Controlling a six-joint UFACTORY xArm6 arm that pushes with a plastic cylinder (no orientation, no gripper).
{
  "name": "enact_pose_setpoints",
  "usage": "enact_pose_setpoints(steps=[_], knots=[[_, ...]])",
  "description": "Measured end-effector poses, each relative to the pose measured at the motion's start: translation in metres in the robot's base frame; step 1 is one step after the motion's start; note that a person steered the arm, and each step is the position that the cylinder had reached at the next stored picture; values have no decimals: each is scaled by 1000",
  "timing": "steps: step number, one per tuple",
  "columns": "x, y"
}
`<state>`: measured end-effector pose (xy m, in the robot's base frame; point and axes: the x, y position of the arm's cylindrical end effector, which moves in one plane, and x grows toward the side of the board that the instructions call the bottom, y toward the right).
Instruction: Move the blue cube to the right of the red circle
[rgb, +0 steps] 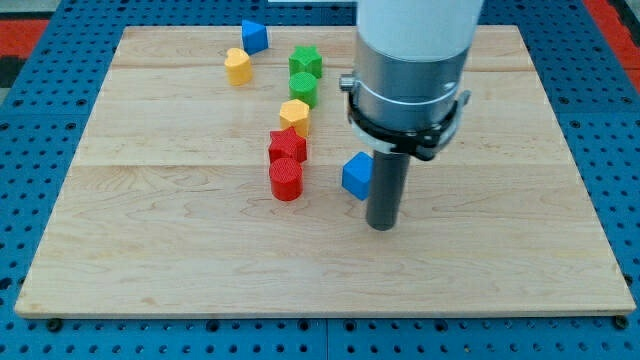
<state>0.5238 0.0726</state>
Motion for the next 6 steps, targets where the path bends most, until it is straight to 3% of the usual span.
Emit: enact_pose_setpoints(steps=[1, 3, 6], knots=[[-28, 34], [-17, -12], [-40, -5]])
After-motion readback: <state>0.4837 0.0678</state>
